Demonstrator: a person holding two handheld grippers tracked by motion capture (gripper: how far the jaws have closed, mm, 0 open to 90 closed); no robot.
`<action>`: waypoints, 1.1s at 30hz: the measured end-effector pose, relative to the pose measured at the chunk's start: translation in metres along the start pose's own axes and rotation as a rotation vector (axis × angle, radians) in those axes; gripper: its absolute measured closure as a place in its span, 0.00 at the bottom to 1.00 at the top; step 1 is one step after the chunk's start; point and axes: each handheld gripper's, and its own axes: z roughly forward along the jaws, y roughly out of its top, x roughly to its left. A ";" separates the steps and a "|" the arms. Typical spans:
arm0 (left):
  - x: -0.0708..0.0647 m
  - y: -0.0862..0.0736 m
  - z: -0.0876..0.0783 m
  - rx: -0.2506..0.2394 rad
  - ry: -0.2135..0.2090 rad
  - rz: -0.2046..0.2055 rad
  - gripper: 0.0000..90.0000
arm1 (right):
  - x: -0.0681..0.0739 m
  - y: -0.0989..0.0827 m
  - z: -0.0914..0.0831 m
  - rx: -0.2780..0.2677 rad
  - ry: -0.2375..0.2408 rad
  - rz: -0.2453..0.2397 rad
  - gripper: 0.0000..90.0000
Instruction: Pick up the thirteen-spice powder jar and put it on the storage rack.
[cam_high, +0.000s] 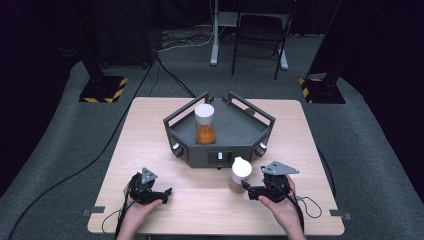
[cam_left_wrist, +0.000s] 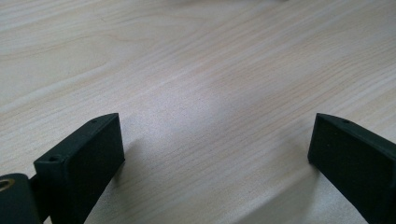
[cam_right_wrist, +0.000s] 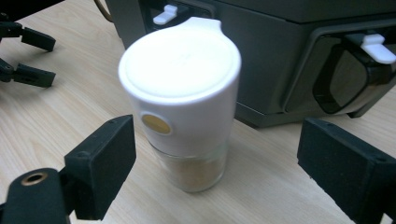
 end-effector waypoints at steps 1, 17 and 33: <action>0.000 0.000 0.000 0.000 0.000 0.000 0.04 | 0.001 0.000 0.001 0.000 0.001 -0.002 0.12; 0.000 0.000 0.000 0.000 -0.002 0.001 0.04 | 0.013 0.012 0.018 0.003 0.014 -0.029 0.14; 0.001 0.000 0.000 0.000 -0.002 0.002 0.04 | 0.031 0.016 0.034 0.007 -0.046 -0.037 0.27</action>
